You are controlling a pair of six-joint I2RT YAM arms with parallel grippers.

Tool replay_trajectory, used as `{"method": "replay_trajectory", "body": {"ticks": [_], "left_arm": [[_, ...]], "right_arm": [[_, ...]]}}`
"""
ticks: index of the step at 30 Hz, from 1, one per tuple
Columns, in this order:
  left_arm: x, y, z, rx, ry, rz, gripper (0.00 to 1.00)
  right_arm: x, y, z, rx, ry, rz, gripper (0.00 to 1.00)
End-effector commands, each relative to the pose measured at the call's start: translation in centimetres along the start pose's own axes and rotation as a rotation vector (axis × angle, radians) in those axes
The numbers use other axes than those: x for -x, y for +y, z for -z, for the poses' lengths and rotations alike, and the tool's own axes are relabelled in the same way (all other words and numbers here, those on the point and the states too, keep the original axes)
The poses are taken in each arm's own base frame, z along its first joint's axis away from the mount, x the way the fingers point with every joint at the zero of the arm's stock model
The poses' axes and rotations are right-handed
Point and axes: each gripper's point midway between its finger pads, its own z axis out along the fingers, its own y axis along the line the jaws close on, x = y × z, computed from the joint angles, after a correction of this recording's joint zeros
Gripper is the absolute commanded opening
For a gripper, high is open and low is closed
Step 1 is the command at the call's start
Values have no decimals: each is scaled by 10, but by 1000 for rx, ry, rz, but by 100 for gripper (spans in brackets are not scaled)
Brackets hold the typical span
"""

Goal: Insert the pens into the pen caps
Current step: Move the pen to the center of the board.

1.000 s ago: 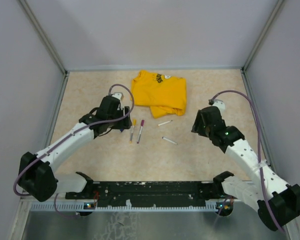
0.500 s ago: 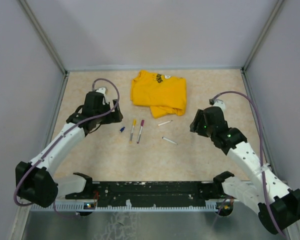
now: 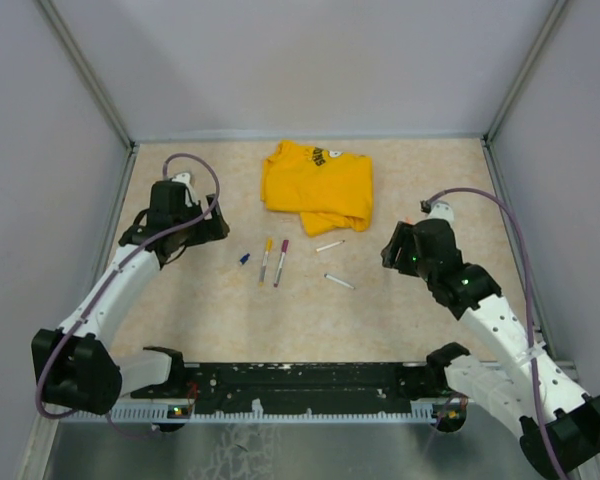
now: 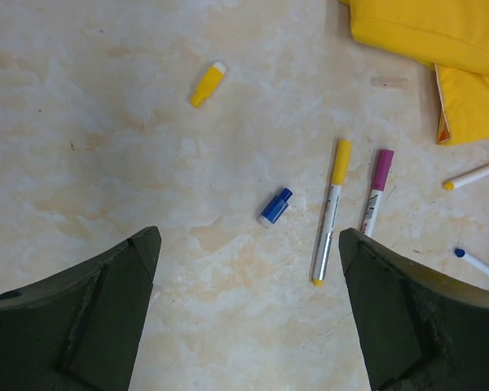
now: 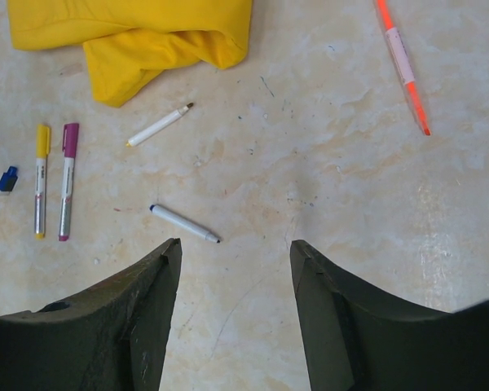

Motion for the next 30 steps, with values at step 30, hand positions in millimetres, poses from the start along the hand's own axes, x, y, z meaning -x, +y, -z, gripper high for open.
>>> {"method": "replay_trajectory", "body": {"ticks": [30], "left_arm": [[-24, 15, 6, -32, -15, -83, 95]], "right_arm": [[-80, 57, -72, 225, 394, 441, 56]]}}
